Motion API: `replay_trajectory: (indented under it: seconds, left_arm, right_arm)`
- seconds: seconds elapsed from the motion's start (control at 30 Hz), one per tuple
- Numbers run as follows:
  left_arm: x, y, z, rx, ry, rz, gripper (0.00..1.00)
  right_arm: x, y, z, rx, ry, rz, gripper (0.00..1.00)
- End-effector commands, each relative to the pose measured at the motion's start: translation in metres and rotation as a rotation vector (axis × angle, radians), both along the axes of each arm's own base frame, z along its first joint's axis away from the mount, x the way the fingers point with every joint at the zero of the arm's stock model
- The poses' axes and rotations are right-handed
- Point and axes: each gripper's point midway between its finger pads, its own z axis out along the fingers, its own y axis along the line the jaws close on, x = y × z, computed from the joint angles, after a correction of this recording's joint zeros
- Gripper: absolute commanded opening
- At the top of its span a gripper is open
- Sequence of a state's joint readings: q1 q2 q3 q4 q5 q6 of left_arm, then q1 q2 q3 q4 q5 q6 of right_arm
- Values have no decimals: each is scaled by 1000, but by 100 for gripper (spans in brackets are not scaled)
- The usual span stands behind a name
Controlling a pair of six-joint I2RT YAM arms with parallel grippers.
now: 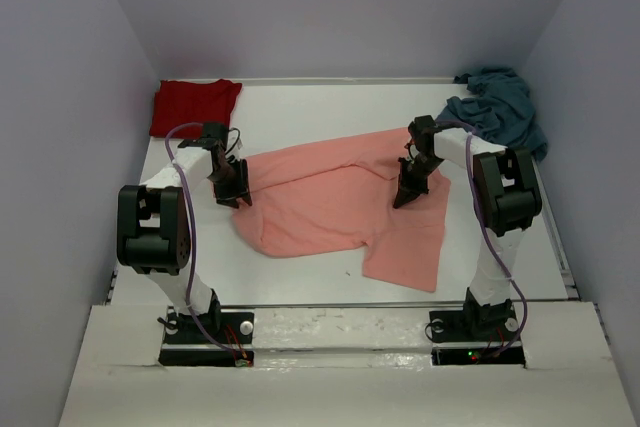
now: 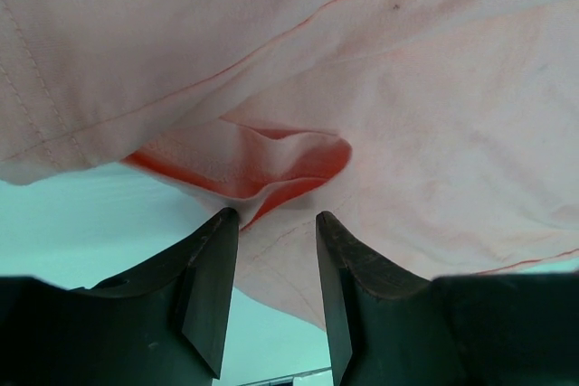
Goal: Fold and stack the t-shirts
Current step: Fold the tshirt
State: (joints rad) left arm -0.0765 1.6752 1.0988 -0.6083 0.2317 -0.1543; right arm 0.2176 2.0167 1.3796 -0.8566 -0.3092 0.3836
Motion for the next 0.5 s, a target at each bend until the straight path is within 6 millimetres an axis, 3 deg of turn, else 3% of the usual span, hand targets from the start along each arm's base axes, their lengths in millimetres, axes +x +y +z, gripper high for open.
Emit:
replay_trajectory:
  seconds: [0.0,0.23,0.47]
  left_arm:
    - [-12,-3,8,-31,31,0,49]
    - [-26,3,1,9,76,42,50]
    - [-32,-2,-4,-15,107,32,49]
  right_arm:
    - [9,-12,-21,-91,-34,28,0]
    - [11,-11,-20,-83,-35,27,0]
    - [10,-11,-20,-87,-37,29,0]
